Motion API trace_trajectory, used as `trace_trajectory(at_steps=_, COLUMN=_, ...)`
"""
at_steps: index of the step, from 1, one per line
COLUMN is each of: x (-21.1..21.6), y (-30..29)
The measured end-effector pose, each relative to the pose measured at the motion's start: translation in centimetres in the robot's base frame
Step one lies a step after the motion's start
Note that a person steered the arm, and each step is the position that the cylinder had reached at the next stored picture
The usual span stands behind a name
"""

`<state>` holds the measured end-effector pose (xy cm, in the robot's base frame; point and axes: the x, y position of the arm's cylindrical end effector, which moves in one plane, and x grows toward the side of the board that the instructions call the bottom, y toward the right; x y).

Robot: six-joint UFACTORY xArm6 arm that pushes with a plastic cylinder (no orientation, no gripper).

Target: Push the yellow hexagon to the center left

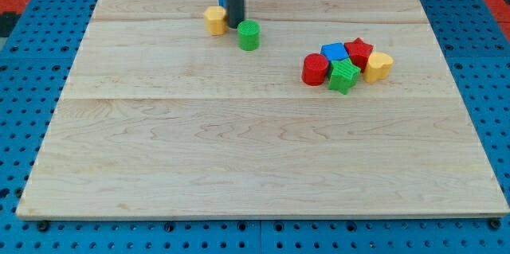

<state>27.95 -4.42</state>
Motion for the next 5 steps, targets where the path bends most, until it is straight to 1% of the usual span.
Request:
trace_trajectory(at_steps=1, x=-0.5, y=4.4)
trace_trajectory(at_steps=2, x=-2.2, y=1.0)
trace_trajectory(at_steps=3, x=-2.9, y=-5.3)
trace_trajectory(at_steps=4, x=2.3, y=-10.2)
trace_trajectory(at_steps=5, x=5.7, y=-10.2)
